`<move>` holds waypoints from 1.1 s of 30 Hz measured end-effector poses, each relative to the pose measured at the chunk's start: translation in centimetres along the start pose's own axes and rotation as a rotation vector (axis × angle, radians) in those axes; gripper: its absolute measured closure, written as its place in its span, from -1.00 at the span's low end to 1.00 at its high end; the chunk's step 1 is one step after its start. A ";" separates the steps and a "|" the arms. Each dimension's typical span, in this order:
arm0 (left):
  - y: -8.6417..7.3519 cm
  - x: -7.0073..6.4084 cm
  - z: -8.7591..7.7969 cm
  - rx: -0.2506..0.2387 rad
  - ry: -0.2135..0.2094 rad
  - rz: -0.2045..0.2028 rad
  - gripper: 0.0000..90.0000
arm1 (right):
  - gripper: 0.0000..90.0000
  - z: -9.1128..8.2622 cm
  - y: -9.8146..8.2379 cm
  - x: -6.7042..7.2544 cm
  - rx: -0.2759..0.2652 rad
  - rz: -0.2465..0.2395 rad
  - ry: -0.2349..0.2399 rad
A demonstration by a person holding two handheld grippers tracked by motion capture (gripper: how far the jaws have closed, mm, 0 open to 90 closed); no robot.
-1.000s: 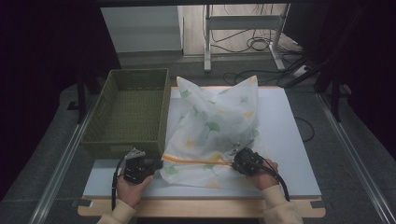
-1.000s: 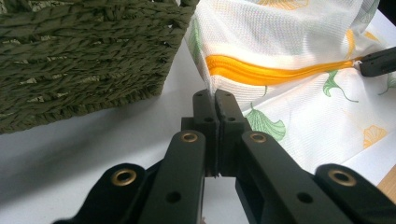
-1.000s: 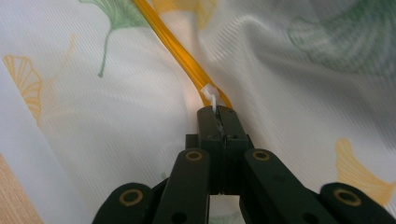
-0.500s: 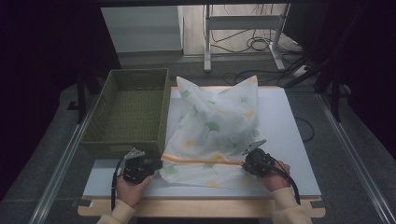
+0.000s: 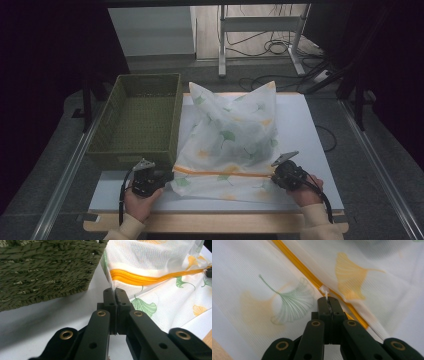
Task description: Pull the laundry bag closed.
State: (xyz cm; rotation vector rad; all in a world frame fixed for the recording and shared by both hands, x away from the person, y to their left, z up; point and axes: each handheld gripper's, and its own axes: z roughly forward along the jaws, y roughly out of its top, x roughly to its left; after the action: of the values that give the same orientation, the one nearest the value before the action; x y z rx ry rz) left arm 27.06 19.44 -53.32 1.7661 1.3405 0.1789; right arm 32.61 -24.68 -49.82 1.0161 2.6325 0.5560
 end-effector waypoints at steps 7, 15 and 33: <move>0.0 0.0 0.0 0.001 0.001 0.000 0.99 | 1.00 -0.4 -1.0 -0.8 -0.004 0.025 -0.011; 0.0 0.0 0.0 0.003 -0.001 -0.001 1.00 | 1.00 -0.7 -1.6 -1.4 -0.010 0.045 -0.015; 0.0 0.0 0.0 0.007 -0.003 0.000 0.99 | 1.00 -1.5 -3.4 -3.0 -0.020 0.109 -0.023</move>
State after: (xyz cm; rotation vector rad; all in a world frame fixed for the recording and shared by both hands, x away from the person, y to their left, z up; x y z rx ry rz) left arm 27.07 19.48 -53.33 1.7713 1.3410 0.1719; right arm 32.18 -29.45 -49.67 1.1579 2.5584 0.5891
